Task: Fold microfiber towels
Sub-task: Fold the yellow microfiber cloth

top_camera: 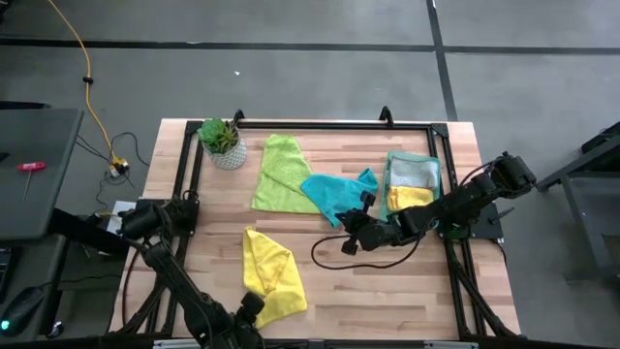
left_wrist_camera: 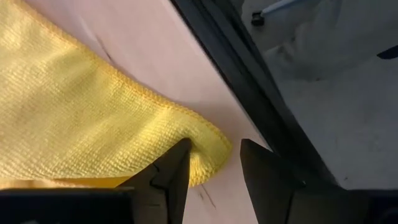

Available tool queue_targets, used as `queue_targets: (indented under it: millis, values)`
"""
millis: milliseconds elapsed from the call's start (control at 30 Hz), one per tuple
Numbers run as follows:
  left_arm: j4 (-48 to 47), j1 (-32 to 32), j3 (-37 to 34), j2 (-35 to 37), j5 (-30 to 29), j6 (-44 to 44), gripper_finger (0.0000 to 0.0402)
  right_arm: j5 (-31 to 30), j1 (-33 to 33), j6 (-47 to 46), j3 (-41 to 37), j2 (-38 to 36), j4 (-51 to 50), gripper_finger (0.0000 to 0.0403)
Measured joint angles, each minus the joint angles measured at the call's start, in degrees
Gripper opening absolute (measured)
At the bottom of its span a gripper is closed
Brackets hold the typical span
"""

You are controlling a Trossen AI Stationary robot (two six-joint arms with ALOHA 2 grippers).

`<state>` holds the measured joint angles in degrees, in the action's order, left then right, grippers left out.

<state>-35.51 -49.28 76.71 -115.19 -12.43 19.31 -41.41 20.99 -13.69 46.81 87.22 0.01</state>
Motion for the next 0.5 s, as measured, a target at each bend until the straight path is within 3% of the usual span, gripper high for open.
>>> queue_targets:
  millis: [333,500]
  values:
    - [-0.25,0.00,0.26,-2.64,-0.24,-0.48,0.0125,0.00,0.00,0.00,0.00,0.00,-0.15,0.0000]
    - [-4.06,0.51,0.36,-1.27,-2.57,-2.44,0.0063,0.00,0.00,0.00,0.00,0.00,0.20,0.0000]
